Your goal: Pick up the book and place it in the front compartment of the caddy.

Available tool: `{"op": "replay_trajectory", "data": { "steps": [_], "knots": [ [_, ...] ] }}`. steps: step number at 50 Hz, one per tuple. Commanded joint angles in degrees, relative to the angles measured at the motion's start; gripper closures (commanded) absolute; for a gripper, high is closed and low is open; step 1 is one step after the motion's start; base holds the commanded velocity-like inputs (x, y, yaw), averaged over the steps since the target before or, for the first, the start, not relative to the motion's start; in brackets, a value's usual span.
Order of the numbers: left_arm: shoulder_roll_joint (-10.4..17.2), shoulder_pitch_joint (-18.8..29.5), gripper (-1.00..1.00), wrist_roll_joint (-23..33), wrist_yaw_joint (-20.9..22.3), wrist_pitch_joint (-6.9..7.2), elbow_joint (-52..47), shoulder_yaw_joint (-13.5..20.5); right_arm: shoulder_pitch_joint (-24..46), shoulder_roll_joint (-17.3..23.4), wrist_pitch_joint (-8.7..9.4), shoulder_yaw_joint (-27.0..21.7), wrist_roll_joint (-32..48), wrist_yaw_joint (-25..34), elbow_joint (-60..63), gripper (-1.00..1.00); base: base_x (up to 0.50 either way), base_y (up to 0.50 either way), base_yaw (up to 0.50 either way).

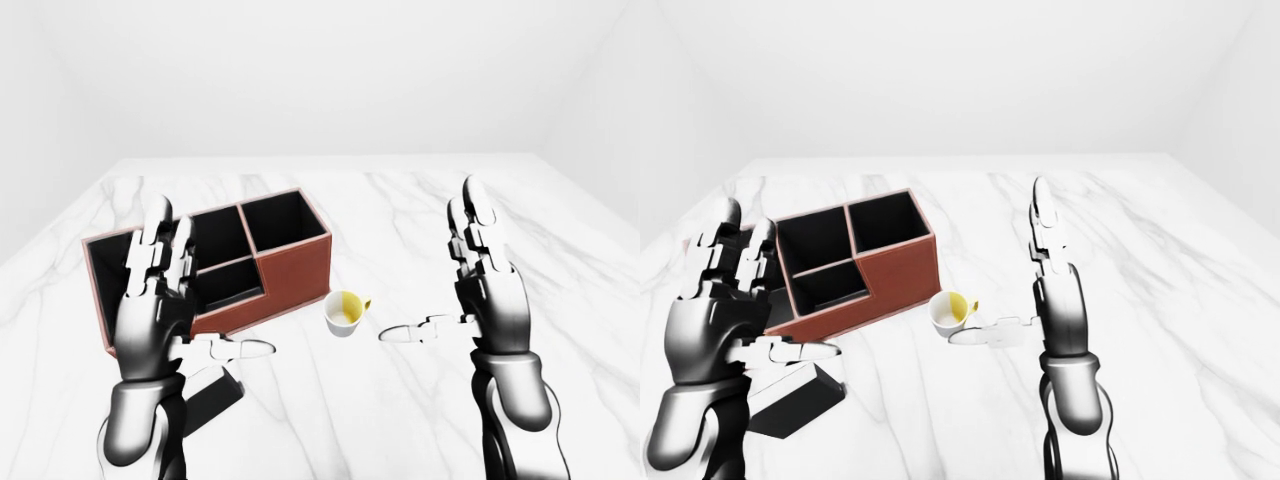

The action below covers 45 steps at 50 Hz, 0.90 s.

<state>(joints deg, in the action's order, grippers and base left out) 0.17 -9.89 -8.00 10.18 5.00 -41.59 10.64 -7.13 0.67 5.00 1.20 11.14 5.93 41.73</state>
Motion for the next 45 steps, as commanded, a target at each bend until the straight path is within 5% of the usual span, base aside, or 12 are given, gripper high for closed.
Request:
{"op": "replay_trajectory", "data": {
  "steps": [1, 12, 14, 17, 18, 29, 31, 33, 38, 41, 42, 45],
  "knots": [
    [6.0, -11.0, -1.0, 23.3, 9.1, 0.0, -3.4, -3.1, -0.7, -0.3, 0.0, -1.5, -1.4, -0.5, -0.4, -1.0, 0.0, 0.0, 0.0],
    [-0.6, -9.9, -1.0, 30.1, 14.8, 0.0, -1.2, 0.8, -0.8, -0.1, 0.0, -1.7, -1.5, -0.6, -0.6, -1.0, 0.0, 0.0, 0.0],
    [-1.1, -9.8, -1.0, 31.6, 14.7, -1.06, -0.8, 1.5, -0.8, -0.1, 0.0, -1.5, -1.5, -0.5, -0.5, -1.0, 0.0, 0.0, 0.0],
    [-1.4, -9.6, -1.0, 33.1, 15.5, -1.92, -1.3, 2.4, -0.9, -0.2, 0.0, -1.4, -1.5, -0.6, -0.5, -1.0, 0.0, 0.0, 0.0],
    [-1.2, -8.8, -1.0, 33.4, 14.9, -3.28, 1.1, 2.9, -1.0, -0.2, 0.0, -1.4, -1.5, -0.6, -0.6, -1.0, 0.0, 0.0, 0.0],
    [-2.3, -9.7, -1.0, 35.1, 16.3, -4.43, -0.1, 3.8, -1.3, -0.1, 0.0, -1.6, -1.4, -0.7, -0.3, -1.0, 0.0, 0.0, 0.0],
    [-2.2, -9.4, -1.0, 35.2, 15.6, -6.04, 1.8, 4.1, -1.3, -0.1, 0.0, -1.8, -1.4, -0.7, -0.2, -1.0, 0.0, 0.0, 0.0],
    [-2.4, -9.6, -1.0, 35.3, 16.5, -5.24, 0.3, 4.4, -1.2, -0.1, 0.0, -1.7, -1.3, -0.7, -0.3, -1.0, 0.0, 0.0, 0.0],
    [-2.4, -9.4, -1.0, 36.6, 16.3, -6.87, 1.1, 5.1, -1.1, -0.1, 0.0, -1.5, -1.0, -0.6, -0.1, -1.0, 0.0, 0.0, 0.0],
    [-2.5, -9.3, -1.0, 36.8, 16.7, -6.33, 0.8, 5.3, -1.0, -0.1, 0.0, -1.6, -1.0, -0.6, -0.1, -1.0, 0.0, 0.0, 0.0],
    [-2.2, -9.7, -1.0, 37.5, 16.3, -7.98, 1.7, 5.4, -1.0, -0.1, 0.0, -1.6, -1.0, -0.6, -0.1, -1.0, 0.0, 0.0, 0.0],
    [-2.4, -9.8, -1.0, 37.7, 16.5, -8.35, 1.6, 5.7, -1.0, -0.1, 0.0, -1.7, -1.0, -0.6, 0.0, -1.0, 0.0, 0.0, 0.0]
  ]
}}
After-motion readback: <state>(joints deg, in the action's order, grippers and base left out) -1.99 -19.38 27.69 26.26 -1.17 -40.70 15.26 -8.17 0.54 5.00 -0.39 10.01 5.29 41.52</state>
